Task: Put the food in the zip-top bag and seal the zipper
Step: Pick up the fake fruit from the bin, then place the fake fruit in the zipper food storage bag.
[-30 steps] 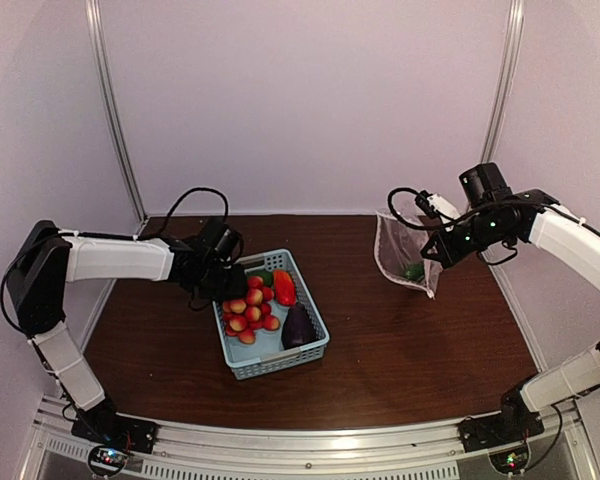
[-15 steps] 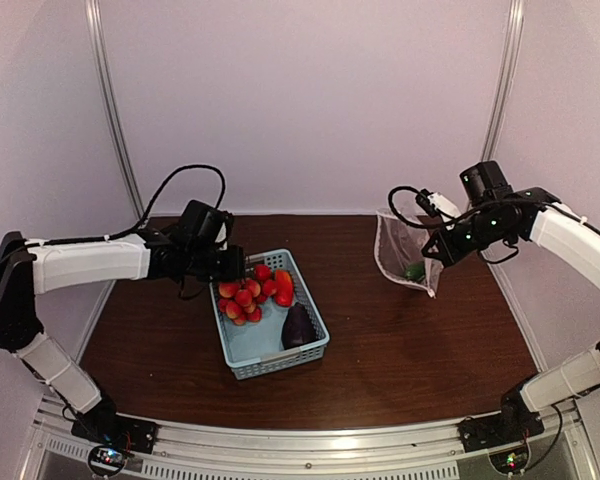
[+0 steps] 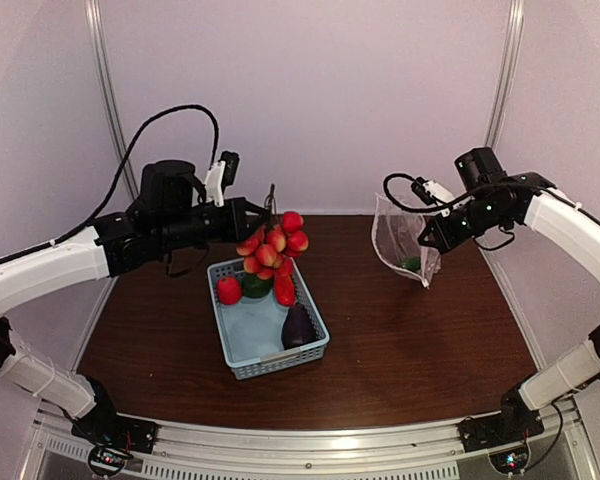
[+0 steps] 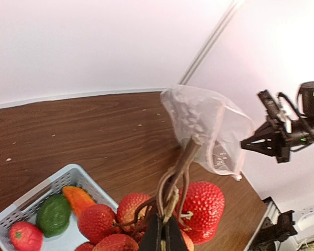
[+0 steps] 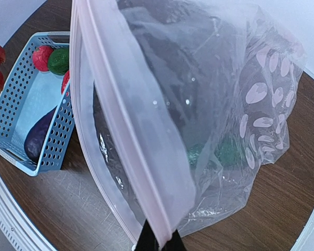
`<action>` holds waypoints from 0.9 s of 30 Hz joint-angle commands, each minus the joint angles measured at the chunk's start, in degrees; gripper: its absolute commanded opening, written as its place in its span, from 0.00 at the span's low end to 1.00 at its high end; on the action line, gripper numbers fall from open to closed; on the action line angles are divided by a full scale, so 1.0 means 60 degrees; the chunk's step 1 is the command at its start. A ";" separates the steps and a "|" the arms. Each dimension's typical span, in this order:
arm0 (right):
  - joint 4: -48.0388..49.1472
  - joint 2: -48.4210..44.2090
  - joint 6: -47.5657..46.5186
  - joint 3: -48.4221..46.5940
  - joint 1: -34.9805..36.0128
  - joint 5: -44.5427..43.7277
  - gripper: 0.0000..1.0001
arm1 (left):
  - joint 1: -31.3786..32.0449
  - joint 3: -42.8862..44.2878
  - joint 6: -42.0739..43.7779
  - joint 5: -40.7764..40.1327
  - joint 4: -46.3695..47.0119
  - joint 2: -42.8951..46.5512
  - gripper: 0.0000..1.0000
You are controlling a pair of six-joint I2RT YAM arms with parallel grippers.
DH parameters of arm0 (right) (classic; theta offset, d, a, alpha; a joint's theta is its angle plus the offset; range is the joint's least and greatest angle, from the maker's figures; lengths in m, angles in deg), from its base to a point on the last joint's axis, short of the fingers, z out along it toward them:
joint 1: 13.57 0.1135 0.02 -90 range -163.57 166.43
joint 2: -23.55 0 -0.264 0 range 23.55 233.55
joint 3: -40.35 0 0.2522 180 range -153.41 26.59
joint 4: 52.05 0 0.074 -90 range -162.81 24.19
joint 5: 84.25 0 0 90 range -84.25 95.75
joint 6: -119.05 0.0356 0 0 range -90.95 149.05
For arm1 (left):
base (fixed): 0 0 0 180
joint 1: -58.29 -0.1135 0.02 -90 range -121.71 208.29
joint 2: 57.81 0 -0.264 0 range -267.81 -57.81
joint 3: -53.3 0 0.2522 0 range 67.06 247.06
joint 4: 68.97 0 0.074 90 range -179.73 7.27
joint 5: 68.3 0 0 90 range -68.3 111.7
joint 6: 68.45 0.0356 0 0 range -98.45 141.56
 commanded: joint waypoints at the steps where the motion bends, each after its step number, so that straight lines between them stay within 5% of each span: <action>1: -0.0355 0.0260 -0.0019 -0.0397 0.0161 0.0033 0.00 | 0.0631 0.0238 -0.0308 0.1125 0.2800 -0.0259 0.00; 15: -0.1201 0.0561 0.0275 -0.1195 0.0346 0.1194 0.00 | 0.1406 0.1342 -0.3004 0.2400 0.8735 -0.3657 0.00; 27: -0.1256 0.0338 0.0400 -0.0998 0.0346 0.2043 0.00 | 0.1465 0.3147 -0.4955 0.2936 1.0272 -0.6245 0.00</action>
